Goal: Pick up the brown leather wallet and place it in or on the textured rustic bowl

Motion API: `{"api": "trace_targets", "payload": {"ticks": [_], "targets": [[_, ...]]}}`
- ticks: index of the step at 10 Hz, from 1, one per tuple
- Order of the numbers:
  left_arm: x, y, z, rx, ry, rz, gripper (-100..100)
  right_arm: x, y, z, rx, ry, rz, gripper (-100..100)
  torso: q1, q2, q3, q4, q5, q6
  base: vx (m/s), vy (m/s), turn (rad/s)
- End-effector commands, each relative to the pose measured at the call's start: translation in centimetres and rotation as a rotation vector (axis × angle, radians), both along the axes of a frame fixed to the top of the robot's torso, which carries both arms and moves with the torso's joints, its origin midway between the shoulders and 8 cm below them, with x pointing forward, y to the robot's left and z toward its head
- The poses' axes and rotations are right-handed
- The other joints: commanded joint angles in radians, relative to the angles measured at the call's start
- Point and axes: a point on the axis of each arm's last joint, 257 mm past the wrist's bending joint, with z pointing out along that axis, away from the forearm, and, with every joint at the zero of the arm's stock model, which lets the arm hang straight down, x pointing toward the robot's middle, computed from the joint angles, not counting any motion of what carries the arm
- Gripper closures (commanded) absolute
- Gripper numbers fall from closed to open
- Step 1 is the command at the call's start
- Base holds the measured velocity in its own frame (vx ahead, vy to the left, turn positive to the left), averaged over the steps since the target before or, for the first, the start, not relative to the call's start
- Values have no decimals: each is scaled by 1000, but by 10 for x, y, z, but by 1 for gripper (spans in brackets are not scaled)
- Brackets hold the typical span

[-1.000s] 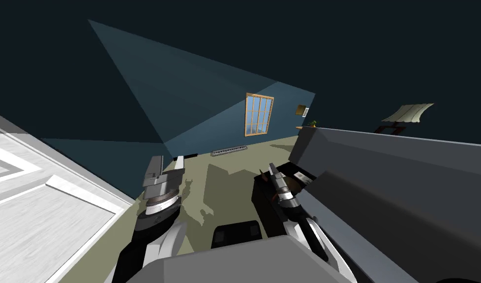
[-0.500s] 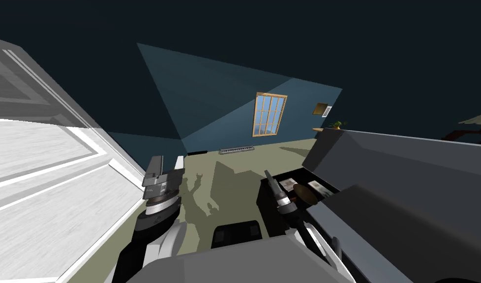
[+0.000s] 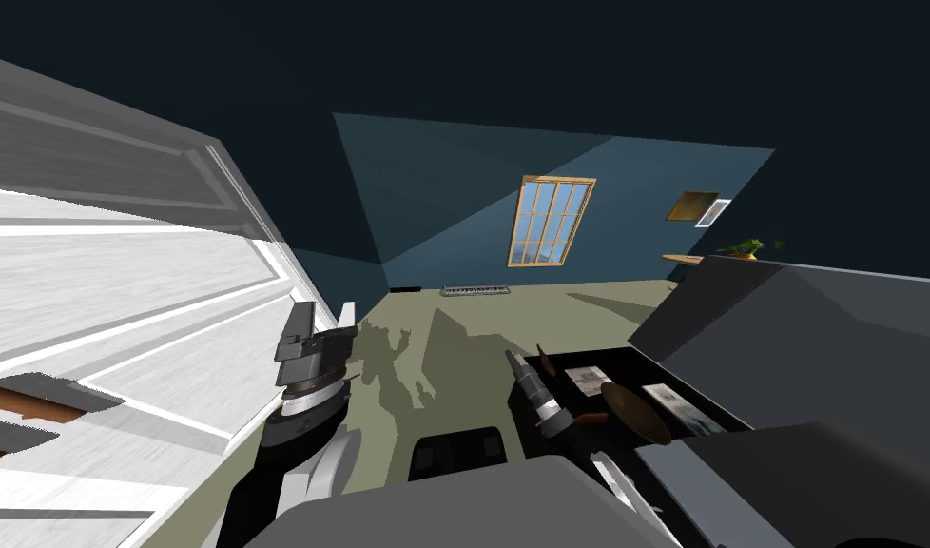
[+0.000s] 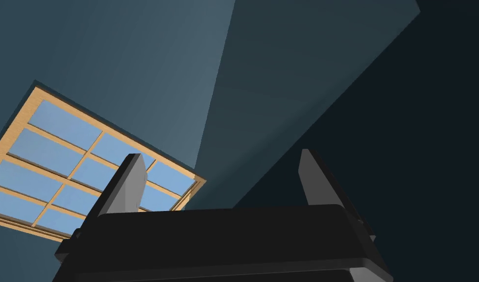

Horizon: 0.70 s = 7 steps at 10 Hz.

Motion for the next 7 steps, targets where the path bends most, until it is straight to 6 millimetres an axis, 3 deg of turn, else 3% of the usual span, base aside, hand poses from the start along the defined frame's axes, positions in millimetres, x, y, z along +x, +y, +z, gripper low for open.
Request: {"api": "trace_targets", "payload": {"ticks": [1,2,3,4,7], "targets": [[0,0,0,0,0,0,0,-16,2,-31,-81,55,18,-100,0,0,0,0,0,0,8,8,377],[0,0,0,0,0,0,0,-17,1,-33,-84,58,17,-100,0,0,0,0,0,0,7,0,199],[0,0,0,0,0,0,0,-30,1,-60,-153,110,35,-100,0,0,0,0,0,0,6,5,326],[0,0,0,0,0,0,0,-30,1,-60,-153,110,35,-100,0,0,0,0,0,0,6,-1,179],[0,0,0,0,0,0,0,-61,0,-110,-292,204,83,-100,0,0,0,0,0,1,7,2,279]]}}
